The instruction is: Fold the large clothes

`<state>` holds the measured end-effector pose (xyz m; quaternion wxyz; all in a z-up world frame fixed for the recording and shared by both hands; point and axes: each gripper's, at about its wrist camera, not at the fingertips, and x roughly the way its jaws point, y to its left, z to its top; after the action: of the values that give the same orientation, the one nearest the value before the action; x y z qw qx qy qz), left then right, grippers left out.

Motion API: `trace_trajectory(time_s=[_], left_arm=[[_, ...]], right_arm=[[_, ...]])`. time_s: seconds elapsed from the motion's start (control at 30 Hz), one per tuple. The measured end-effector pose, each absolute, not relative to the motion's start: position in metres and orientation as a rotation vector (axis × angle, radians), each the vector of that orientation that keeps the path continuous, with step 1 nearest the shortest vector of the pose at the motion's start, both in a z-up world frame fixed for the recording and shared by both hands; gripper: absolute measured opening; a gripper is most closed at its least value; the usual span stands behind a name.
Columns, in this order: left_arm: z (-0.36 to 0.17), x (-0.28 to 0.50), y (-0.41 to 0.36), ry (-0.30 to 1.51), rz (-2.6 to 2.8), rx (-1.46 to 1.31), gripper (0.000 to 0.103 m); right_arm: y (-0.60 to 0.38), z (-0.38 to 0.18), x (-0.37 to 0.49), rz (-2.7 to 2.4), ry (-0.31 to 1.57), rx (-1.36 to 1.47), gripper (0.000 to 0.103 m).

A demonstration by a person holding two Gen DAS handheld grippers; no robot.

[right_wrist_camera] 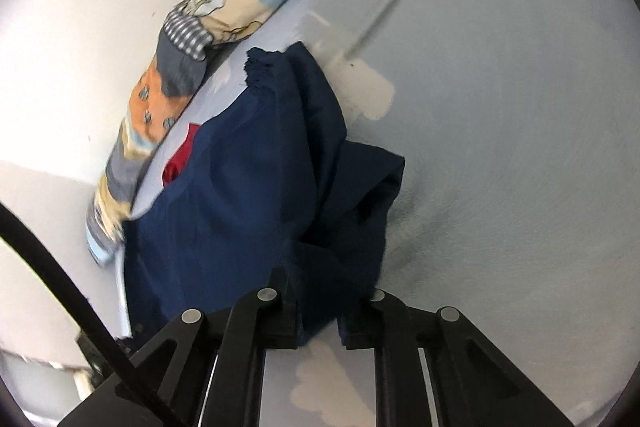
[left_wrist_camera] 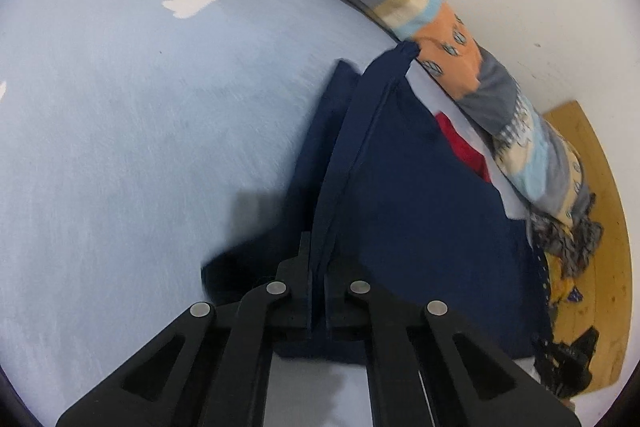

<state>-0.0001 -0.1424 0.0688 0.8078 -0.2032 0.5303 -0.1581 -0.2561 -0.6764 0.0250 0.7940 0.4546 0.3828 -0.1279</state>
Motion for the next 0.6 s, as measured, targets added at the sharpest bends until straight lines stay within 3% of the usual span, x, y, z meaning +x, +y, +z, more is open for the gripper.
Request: trace_trajectory(time_s=[0.2,0.27,0.33,0.4,0.6], left_arm=[[0.07,-0.019,-0.156,1.174,-0.384,-0.379,0.004],[0.061,-0.014,-0.148,1.198,-0.316,-0.372,0.021],[0.058,-0.006,-0.128,1.186,-0.239,-0.424,0.059],[0.057,0.004,-0.112,1.161,-0.169,-0.442,0.072],[0.028,0.022,-0.086,1.308,-0.181,-0.601,0.075]], right_arm=[[-0.677,0.041,-0.255,-0.279,0.883,0.848,0.013],[-0.683,0.032,-0.253,-0.275,0.89,0.895,0.013],[-0.688,0.024,-0.251,-0.282,0.896,0.935,0.013],[-0.687,0.019,-0.252,-0.29,0.904,0.94,0.016],[-0.69,0.011,-0.267,-0.282,0.885,1.024,0.018]])
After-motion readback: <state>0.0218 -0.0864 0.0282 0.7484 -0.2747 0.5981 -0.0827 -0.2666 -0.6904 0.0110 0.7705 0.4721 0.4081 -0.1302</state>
